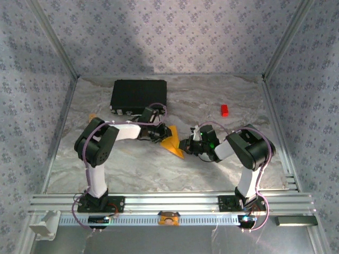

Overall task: Fold a paper plane with a square sheet of paper (pick it up from the middle)
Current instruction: Fourth fold the wing at the center of the table.

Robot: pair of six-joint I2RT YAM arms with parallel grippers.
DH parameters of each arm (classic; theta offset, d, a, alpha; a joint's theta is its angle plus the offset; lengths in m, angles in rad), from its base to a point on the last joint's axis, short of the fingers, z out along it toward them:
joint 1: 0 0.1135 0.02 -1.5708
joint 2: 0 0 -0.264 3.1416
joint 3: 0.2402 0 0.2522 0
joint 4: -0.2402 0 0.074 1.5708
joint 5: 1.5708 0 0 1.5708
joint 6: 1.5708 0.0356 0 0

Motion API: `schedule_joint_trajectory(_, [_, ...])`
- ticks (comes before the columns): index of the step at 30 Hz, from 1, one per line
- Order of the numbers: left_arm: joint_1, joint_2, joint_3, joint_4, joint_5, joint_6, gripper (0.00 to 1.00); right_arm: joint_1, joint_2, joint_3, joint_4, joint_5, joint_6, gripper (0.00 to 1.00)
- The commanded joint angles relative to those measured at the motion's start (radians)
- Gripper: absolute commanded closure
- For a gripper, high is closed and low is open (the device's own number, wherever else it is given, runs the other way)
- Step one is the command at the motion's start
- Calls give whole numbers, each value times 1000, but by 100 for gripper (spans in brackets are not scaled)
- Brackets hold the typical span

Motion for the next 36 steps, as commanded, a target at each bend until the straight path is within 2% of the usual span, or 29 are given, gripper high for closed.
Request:
schedule_joint_trajectory(1, [-5,16,25,-16,-3,8,83,-15,44,-10,-128,68,-1,100])
schedule_joint_trajectory(10, [-5,45,49,-67,1,45,83,-13,42,-7,-144,74,-2,99])
schedule_joint_trajectory(19, [-9,61,54,-98,0,65,83,-5,1,-4,-181,69,-9,88])
schedule_joint_trajectory(27, [-9,61,54,-104,1,68,83,19,-125,8,-405,119,-124,79])
schedule_joint_trajectory(36, [-9,61,54,-104,3,66,84,32,-136,26,-502,98,-190,74])
